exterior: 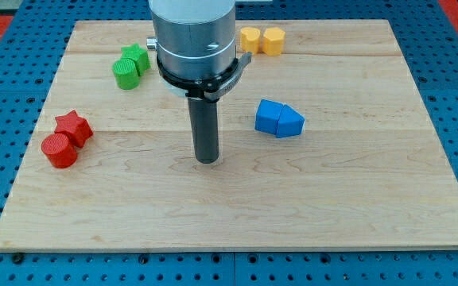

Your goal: Separate the green star from the green circle

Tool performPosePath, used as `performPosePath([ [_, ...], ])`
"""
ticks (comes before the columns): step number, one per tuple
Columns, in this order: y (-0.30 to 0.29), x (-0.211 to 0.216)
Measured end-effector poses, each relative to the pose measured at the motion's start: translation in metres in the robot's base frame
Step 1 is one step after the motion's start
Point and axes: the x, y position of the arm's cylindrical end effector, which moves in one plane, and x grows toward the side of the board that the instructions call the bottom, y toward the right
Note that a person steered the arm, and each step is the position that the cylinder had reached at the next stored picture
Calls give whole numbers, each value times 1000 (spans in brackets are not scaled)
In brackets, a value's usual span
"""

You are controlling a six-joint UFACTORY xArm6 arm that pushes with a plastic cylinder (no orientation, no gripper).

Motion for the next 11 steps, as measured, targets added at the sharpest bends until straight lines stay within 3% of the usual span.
performPosePath([
  [1, -24, -6],
  [3, -101, -73],
  [6, -95, -140],
  [8, -141, -167],
  [9, -144, -185],
  [10, -91, -204],
  [11, -86, -211],
])
